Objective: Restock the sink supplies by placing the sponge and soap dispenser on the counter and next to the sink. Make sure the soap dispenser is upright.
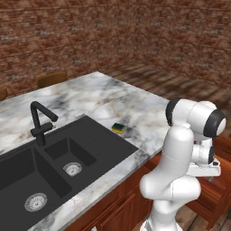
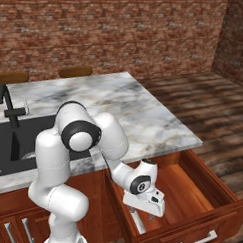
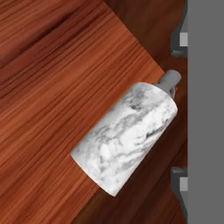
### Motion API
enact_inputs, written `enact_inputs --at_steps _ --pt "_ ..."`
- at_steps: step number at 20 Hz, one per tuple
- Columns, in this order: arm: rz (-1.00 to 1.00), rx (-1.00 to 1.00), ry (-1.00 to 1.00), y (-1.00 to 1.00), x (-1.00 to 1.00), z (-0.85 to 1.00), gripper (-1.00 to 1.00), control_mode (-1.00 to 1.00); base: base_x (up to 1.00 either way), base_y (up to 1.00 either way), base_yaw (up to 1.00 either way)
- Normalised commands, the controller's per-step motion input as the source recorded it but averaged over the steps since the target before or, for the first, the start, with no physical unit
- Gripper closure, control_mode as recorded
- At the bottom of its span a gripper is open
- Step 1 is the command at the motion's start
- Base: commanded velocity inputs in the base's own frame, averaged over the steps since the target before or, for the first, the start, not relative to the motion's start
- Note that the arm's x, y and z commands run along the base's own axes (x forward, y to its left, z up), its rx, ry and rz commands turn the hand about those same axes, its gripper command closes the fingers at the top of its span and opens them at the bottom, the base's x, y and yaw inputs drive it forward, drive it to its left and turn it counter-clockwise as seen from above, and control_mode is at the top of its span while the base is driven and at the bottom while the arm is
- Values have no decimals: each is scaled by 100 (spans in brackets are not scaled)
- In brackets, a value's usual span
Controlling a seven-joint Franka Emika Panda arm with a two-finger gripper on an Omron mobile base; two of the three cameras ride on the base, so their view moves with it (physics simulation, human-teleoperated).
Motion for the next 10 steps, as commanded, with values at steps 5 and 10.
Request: enact_inputs --at_steps 5,10 --pt "15 0 0 0 14 -28 -100 -100 0 0 0" --pt "12 0 0 4 20 -44 -100 -100 0 0 0"
